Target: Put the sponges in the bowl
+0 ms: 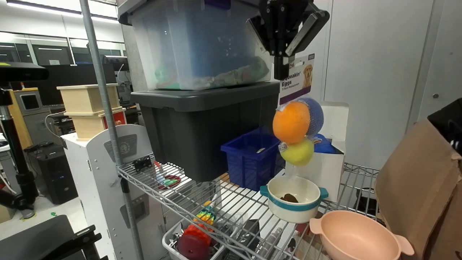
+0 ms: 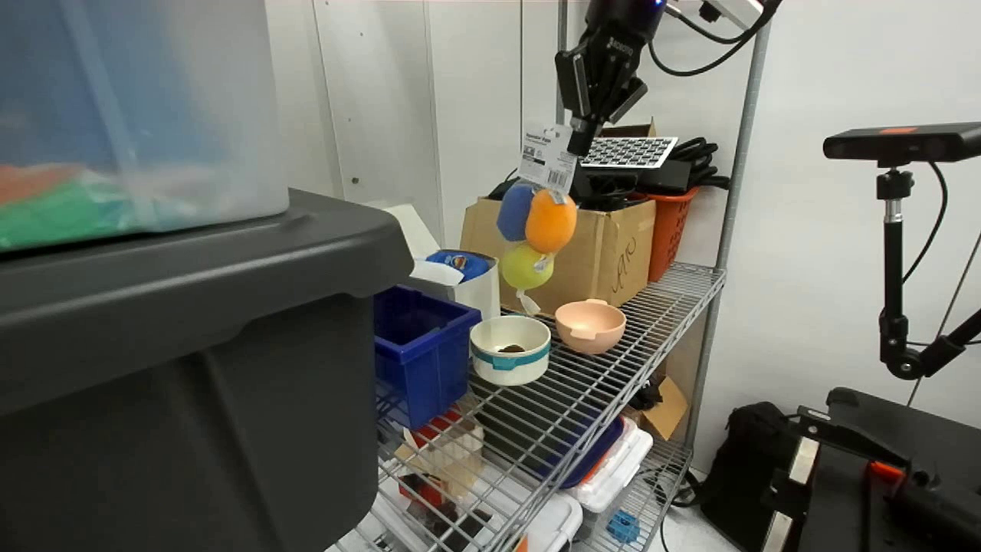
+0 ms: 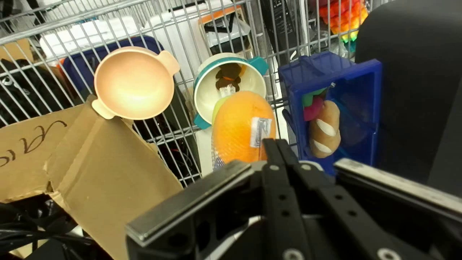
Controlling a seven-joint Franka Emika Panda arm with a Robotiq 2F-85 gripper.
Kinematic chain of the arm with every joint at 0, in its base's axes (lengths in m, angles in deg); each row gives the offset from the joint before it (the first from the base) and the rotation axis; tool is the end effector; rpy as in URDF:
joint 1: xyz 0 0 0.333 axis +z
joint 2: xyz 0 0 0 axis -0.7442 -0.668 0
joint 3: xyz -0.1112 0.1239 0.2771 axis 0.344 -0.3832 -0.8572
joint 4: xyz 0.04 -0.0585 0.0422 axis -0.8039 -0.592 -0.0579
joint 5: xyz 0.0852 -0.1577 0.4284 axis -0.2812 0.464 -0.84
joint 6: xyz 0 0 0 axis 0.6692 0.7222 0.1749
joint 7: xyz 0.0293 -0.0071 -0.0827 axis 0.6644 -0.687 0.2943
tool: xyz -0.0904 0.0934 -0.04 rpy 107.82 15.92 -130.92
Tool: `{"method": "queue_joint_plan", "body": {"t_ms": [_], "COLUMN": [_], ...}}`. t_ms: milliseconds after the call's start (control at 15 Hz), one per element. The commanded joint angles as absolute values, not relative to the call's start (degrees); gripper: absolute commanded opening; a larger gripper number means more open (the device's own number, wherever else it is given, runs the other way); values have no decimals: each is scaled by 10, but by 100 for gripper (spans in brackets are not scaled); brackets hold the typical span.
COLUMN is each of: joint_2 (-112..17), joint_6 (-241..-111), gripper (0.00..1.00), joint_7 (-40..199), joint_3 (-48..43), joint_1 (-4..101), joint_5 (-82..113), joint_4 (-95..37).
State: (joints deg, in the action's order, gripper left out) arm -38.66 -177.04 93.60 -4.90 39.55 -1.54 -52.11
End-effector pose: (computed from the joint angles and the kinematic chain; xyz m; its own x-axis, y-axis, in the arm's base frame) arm 0.6591 -0.1094 0.3475 0.9563 -0.1793 0.2309 -0.1431 -0.9758 -0.1651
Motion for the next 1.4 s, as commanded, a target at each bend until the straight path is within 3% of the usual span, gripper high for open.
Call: {"method": "queue_joint_plan", "body": {"t_ms": [0,1333], "joint_2": [-379,-468], "joint_6": [-1781,-1841], "gripper": [0,0], "joint_7": [924,854], "joint_3": [-37,-36], "joint_1": [405,425], "joint_5": [6,52], "joint_4": [-534,-511]}}
